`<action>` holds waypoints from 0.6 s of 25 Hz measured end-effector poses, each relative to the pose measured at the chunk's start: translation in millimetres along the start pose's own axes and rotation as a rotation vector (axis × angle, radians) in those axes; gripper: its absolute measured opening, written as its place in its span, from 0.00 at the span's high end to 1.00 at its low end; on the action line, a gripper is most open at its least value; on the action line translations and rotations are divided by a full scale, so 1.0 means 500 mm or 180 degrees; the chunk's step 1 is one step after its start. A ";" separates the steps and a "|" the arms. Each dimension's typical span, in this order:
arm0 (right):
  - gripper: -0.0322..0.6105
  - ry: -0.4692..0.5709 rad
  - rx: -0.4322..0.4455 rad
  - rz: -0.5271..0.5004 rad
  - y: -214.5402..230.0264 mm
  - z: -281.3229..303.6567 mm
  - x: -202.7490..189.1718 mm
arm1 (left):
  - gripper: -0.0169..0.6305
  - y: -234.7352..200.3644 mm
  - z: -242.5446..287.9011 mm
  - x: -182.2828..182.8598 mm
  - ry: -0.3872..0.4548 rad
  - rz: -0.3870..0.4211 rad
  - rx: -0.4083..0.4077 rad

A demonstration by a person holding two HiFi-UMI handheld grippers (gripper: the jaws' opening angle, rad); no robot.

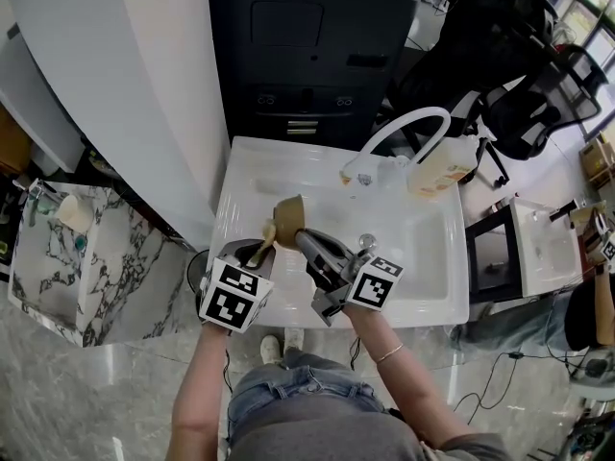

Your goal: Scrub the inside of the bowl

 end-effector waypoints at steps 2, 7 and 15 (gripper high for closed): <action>0.92 -0.0036 -0.0018 -0.0072 -0.003 0.005 0.000 | 0.90 0.000 0.002 -0.002 -0.0057 0.0135 0.0067; 0.92 -0.0064 -0.0088 -0.0158 -0.002 0.014 0.001 | 0.90 -0.007 0.003 0.002 -0.0073 0.0220 0.0131; 0.92 -0.0284 -0.0244 -0.0602 -0.012 0.035 -0.002 | 0.90 -0.019 0.003 0.002 -0.0097 0.0212 0.0148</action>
Point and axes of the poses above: the fingertips, and each gripper's own axes: z forward along the fingers, y to its right, x out of its top, the point moved 3 cm from there along -z, backward along the fingers
